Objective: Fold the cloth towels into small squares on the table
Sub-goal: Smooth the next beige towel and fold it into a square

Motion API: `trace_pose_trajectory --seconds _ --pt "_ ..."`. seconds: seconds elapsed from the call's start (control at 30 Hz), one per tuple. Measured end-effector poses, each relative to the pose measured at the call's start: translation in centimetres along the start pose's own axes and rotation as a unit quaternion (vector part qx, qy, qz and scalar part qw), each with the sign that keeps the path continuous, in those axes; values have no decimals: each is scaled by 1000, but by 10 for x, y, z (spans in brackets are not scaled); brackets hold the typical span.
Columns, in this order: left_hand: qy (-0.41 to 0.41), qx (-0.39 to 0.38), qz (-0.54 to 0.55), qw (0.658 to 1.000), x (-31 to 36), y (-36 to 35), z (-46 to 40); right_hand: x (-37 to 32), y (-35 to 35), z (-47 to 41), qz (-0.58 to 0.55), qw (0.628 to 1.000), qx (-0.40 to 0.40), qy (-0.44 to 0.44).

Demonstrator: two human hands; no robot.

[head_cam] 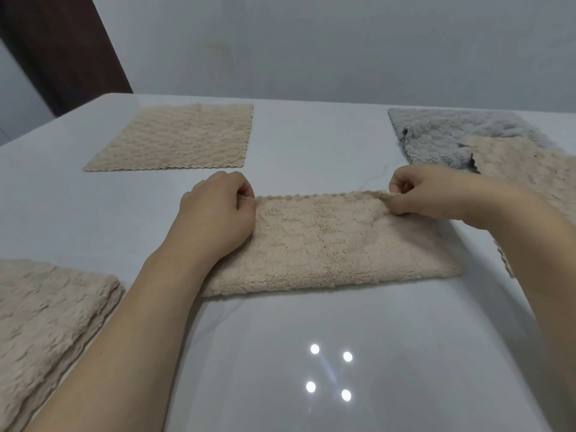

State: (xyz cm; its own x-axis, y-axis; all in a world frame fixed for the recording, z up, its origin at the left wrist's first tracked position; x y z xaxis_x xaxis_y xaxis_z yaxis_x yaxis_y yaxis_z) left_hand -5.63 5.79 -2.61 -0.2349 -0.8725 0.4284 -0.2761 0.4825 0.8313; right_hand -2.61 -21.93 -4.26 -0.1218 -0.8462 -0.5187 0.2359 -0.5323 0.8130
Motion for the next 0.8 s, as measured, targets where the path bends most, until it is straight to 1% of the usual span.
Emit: trace_pose_trajectory --seconds 0.1,0.17,0.23,0.33,0.4,0.47,0.6,0.67,0.8 --pt "1 41 24 999 0 10 0 1 11 -1 -60 998 13 19" --pt "5 50 38 998 -1 13 1 -1 19 0 -124 991 19 40" --pt "14 25 47 998 -3 9 1 -4 25 2 -177 981 20 70" --pt "21 -26 42 999 -6 -3 2 -6 24 2 -219 970 -1 101" --pt "18 -22 34 999 -8 -2 3 -3 21 1 -244 964 -15 103" --pt "26 -9 37 999 -10 1 3 2 20 -1 -292 951 -20 98" --pt "53 14 67 996 -16 4 3 10 17 0 -412 907 -39 82" --pt "80 31 102 991 -20 6 3 13 15 -2 -452 887 -46 80" --pt "116 73 177 975 -26 11 6 25 18 -7 -485 873 0 52"
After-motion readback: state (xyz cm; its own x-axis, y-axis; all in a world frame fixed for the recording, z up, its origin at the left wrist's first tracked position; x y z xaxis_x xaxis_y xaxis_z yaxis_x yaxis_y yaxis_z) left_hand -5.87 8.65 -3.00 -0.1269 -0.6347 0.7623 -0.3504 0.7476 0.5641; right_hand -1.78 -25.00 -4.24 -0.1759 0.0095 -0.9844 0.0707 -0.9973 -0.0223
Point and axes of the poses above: each hand's wrist, its own z-axis away from the middle knuckle, its own y-axis out of the back of the hand, x = y × z, the point moved 10 cm from there along -z, towards the middle knuckle, and after that the axes turned 6 degrees about -y, right-handed, at the moved point
